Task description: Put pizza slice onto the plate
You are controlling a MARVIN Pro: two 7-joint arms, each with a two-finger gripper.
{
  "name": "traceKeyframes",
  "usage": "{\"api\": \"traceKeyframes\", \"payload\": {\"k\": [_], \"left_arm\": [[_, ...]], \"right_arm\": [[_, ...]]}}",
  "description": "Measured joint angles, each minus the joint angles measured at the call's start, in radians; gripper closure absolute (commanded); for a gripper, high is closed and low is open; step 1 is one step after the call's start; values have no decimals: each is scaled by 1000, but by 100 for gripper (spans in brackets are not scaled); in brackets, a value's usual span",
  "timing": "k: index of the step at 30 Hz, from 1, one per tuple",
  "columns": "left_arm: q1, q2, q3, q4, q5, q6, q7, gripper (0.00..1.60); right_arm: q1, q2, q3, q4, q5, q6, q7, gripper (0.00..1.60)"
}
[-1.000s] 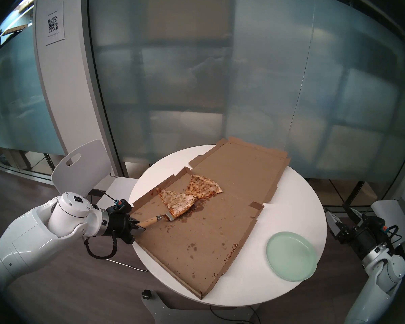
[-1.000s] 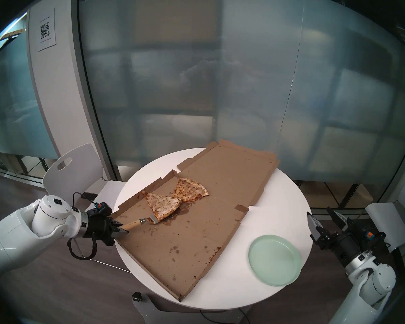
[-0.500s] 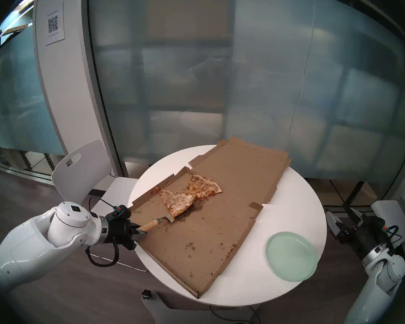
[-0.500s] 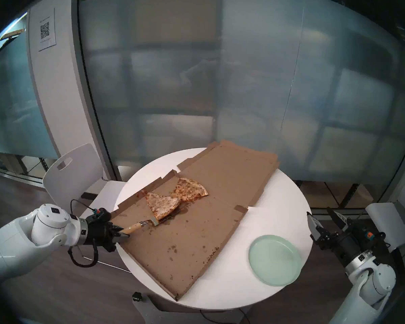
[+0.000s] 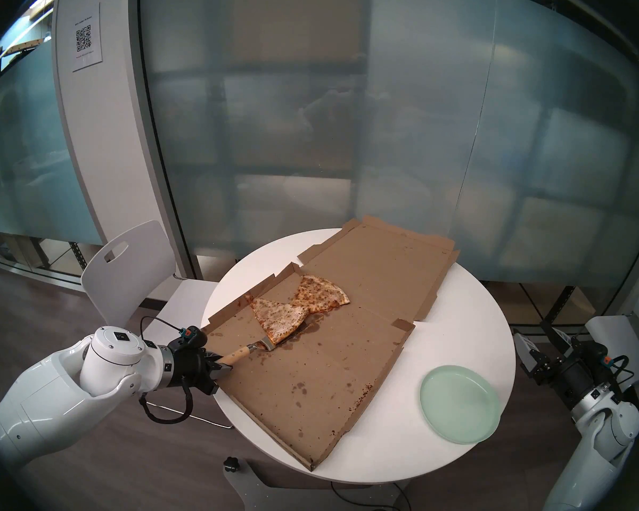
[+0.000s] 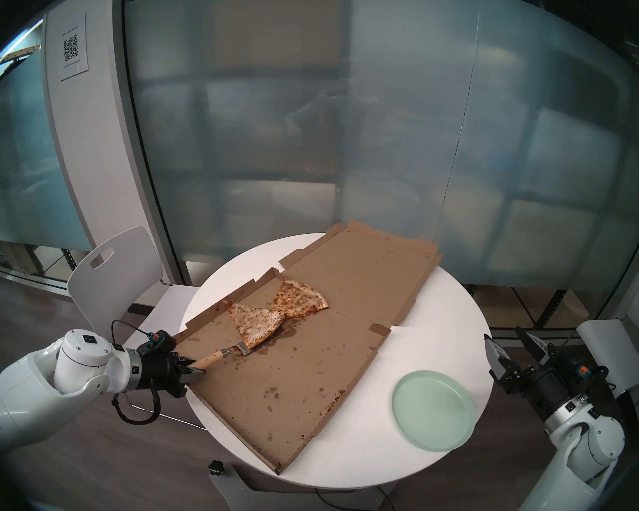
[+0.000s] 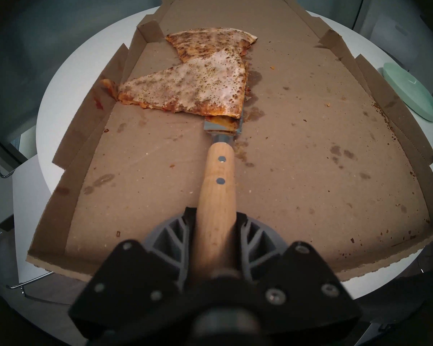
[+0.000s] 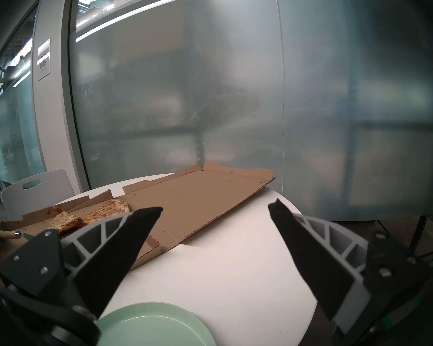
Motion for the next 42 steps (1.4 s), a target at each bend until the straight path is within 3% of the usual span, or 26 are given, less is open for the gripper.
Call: {"api": "traceKeyframes", "payload": {"k": [17,31,42], "left_arm": [[44,17,-30,-32,-15,22,49,160],[57,56,18,-108,119,27,118,160],[100,107,-13,-163,151,51,146,160]], "right_arm": [[0,0,0,0,0,0,0,0],[0,0,0,0,0,0,0,0],[0,0,0,0,0,0,0,0]]}}
